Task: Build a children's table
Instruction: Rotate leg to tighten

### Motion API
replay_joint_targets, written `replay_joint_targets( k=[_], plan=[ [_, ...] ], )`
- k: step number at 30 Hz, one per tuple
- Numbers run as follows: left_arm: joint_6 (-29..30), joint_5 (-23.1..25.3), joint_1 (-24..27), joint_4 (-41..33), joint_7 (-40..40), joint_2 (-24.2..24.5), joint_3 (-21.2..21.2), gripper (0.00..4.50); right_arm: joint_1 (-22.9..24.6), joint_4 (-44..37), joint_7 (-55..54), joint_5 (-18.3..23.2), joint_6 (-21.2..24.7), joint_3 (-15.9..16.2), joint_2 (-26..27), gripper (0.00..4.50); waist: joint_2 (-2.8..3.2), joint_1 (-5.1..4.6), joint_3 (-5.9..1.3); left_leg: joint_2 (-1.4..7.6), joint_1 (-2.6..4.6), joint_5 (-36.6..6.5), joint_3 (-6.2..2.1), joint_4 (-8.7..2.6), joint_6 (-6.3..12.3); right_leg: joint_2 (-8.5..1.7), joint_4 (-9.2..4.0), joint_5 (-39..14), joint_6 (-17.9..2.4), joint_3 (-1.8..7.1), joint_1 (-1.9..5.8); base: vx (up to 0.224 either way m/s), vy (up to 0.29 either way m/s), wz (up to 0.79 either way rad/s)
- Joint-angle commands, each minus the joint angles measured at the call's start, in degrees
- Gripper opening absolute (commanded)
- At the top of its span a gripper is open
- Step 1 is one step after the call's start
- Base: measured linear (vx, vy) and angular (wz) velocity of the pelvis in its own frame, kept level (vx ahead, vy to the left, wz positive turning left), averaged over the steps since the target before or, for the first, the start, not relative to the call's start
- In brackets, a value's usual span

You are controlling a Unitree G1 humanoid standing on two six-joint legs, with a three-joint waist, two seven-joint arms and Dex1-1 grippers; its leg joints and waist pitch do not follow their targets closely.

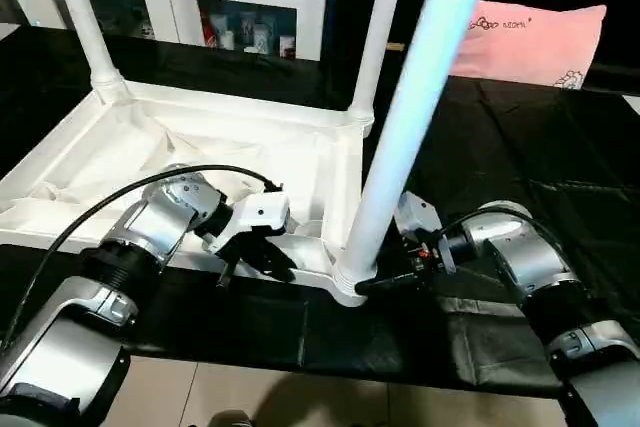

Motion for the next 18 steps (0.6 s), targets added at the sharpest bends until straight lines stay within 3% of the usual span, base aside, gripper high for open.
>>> replay_joint_targets(
  k=[1, 6, 7, 10, 11, 12, 13, 15, 17, 18],
  plan=[
    [-0.4, 0.3, 0.4, -1.8, -3.0, -1.0, -2.2, 0.0, -1.3, 0.3, 0.1, 0.6, -0.1, -0.8, -0.2, 2.8, 0.29, -0.3, -3.99, 1.36, 0.09, -9.8, 0.32, -3.73, 2.21, -4.13, -3.93, -15.7, -10.5, 2.63, 3.49, 0.0, 0.0, 0.0],
    [1.8, 0.0, 0.6, -2.0, -1.6, -1.4, -1.6, 0.0, 0.3, -1.5, 0.5, 1.7, 1.2, -1.3, -0.3, 2.77, 0.38, -0.3, -4.0, 1.37, 0.14, -10.0, 0.36, -3.73, 2.15, -4.07, -3.92, -15.1, -10.9, 2.64, 3.52, 0.0, 0.0, 0.0],
    [5.0, -1.3, 0.7, -2.3, -0.2, -2.5, -0.3, 0.0, 2.1, -3.8, -0.9, 3.3, 3.5, -2.6, 0.2, 2.76, 0.45, -0.28, -3.96, 1.33, 0.14, -9.8, 0.38, -3.74, 2.12, -4.01, -3.89, -14.7, -11.0, 2.67, 3.6, 0.0, 0.0, 0.0],
    [6.3, -1.9, 0.8, -2.4, 0.7, -3.1, 0.4, 0.0, 2.9, -4.8, -2.1, 3.9, 5.1, -3.2, 0.5, 2.76, 0.46, -0.12, -3.96, 1.39, 0.18, -10.0, 0.32, -3.78, 2.17, -4.03, -3.93, -14.8, -11.0, 2.61, 3.56, 0.0, 0.0, 0.0],
    [8.9, -2.7, 0.6, -2.5, 4.1, -4.9, 2.0, 0.0, 4.3, -5.6, -8.9, 2.6, 6.9, -4.0, 2.2, 2.75, 0.45, -0.28, -3.78, 1.27, 0.21, -11.2, 0.33, -3.87, 1.82, -4.04, -4.28, -17.2, -10.4, 2.55, 3.43, 0.0, 0.0, 0.0],
    [8.9, -2.7, 0.6, -2.5, 4.1, -4.9, 2.0, 0.0, 4.3, -5.6, -8.9, 2.6, 6.9, -4.0, 2.2, 2.75, 0.43, -0.34, -3.71, 1.25, 0.3, -11.6, 0.31, -3.89, 1.48, -4.08, -4.39, -18.2, -10.1, 2.59, 3.36, 0.0, 0.0, 0.0],
    [12.4, -3.6, 0.2, -1.7, 9.2, -7.5, 4.1, 0.0, 5.7, -6.1, -16.8, 0.7, 7.9, -4.7, 4.5, 2.75, 0.38, -0.71, -3.59, 1.14, 0.22, -13.0, 0.11, -4.01, 0.62, -4.19, -4.73, -21.9, -8.9, 2.55, 3.38, 0.0, 0.0, 0.0],
    [13.9, -3.3, -0.5, -0.3, 13.8, -9.4, 5.4, 0.0, 6.1, -6.1, -22.9, 0.6, 10.4, -6.0, 7.3, 2.75, 0.27, -1.04, -3.57, 0.82, 0.45, -14.0, -0.07, -4.01, 0.04, -4.33, -5.35, -26.4, -7.2, 2.28, 3.24, 0.0, 0.0, 0.0],
    [15.3, -2.7, -1.3, 0.7, 17.9, -11.2, 6.3, 0.0, 5.9, -5.8, -28.6, 0.5, 12.9, -7.3, 10.2, 2.75, 0.12, -1.83, -3.55, 0.63, -0.1, -13.0, -0.22, -4.12, -0.23, -4.15, -5.39, -27.7, -6.0, 2.25, 3.47, 0.0, 0.0, 0.0],
    [16.2, -2.3, -1.6, 1.2, 20.0, -12.2, 6.7, 0.0, 5.6, -5.7, -31.6, 0.5, 14.3, -8.0, 11.8, 2.75, 0.09, -1.98, -3.59, 0.67, 0.06, -13.1, -0.26, -4.1, -0.23, -4.25, -5.56, -28.0, -5.7, 2.22, 3.33, 0.0, 0.0, 0.0]
  ],
)
